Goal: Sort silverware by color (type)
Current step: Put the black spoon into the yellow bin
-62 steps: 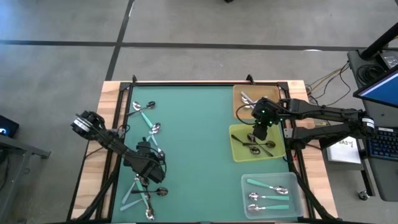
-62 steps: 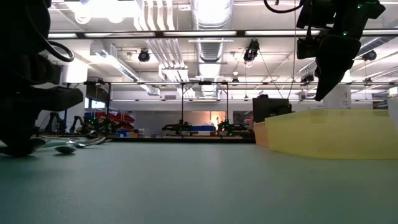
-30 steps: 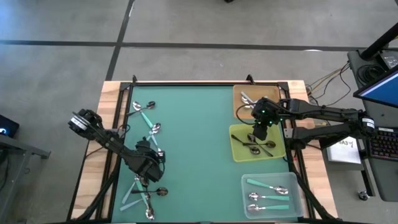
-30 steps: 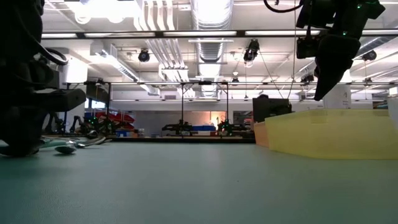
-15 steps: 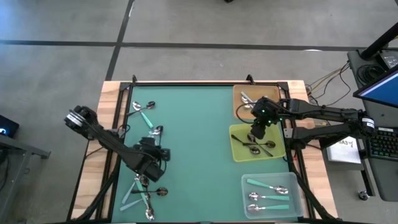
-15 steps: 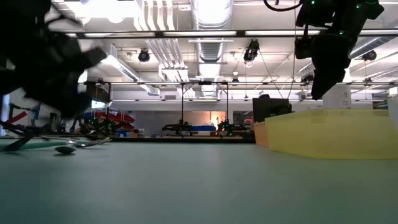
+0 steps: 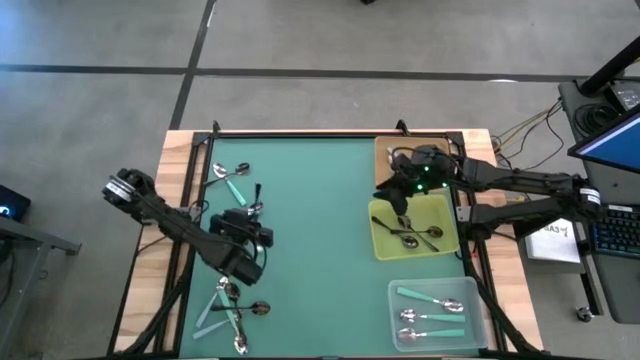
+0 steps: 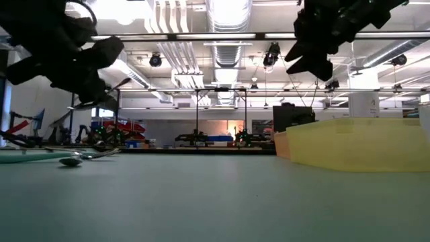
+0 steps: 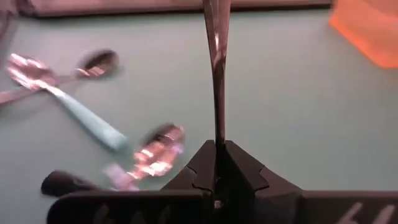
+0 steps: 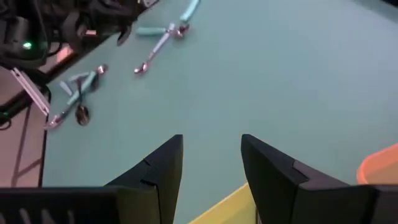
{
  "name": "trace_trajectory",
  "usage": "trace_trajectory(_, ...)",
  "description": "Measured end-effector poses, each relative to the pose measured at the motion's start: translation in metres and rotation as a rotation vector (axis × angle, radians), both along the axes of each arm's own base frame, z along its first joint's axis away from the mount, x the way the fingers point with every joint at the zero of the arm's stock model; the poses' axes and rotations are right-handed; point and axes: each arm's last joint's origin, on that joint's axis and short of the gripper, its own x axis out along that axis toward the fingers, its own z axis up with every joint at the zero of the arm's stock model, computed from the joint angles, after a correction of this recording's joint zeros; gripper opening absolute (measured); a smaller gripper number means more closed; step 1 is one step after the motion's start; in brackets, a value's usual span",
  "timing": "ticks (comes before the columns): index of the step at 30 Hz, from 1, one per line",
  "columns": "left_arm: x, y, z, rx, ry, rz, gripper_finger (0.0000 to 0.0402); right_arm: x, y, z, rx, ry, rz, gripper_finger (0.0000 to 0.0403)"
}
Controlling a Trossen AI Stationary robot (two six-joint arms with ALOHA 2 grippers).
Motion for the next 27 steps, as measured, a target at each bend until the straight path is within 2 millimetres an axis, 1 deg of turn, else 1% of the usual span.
trace_trajectory(3, -0.006, 0.006, -0.01, 0.093, -0.024, -0.023, 0.0001, 0.005, -0.002, -0.007, 0.01, 0.033, 0.0, 0.0155)
trace_trajectory(8, -0.013, 0.012, -0.034, 0.281, -0.071, -0.107, 0.0, 0.017, -0.005, -0.024, 0.028, 0.111, 0.005, 0.0155)
trace_trajectory(11, -0.018, 0.015, -0.044, 0.307, -0.109, -0.106, 0.0, 0.025, -0.008, -0.036, 0.043, 0.167, 0.007, 0.0155)
trace_trajectory(14, -0.019, 0.016, -0.048, 0.326, -0.14, -0.108, 0.0, 0.031, -0.01, -0.048, 0.06, 0.217, 0.008, 0.0155)
trace_trajectory(16, -0.018, 0.016, -0.047, 0.326, -0.143, -0.108, 0.0, 0.036, -0.01, -0.054, 0.079, 0.224, 0.028, 0.0155)
trace_trajectory(18, -0.014, 0.013, -0.043, 0.32, -0.155, -0.108, 0.0, 0.04, -0.009, -0.055, 0.098, 0.192, 0.065, 0.0155)
trace_trajectory(23, 0.005, 0.002, -0.025, 0.316, -0.175, -0.127, 0.0, 0.058, -0.002, -0.037, 0.071, -0.043, 0.11, 0.0153)
trace_trajectory(27, 0.022, -0.008, -0.009, 0.271, -0.261, -0.109, 0.0, 0.072, 0.004, -0.022, 0.114, -0.237, 0.102, 0.0146)
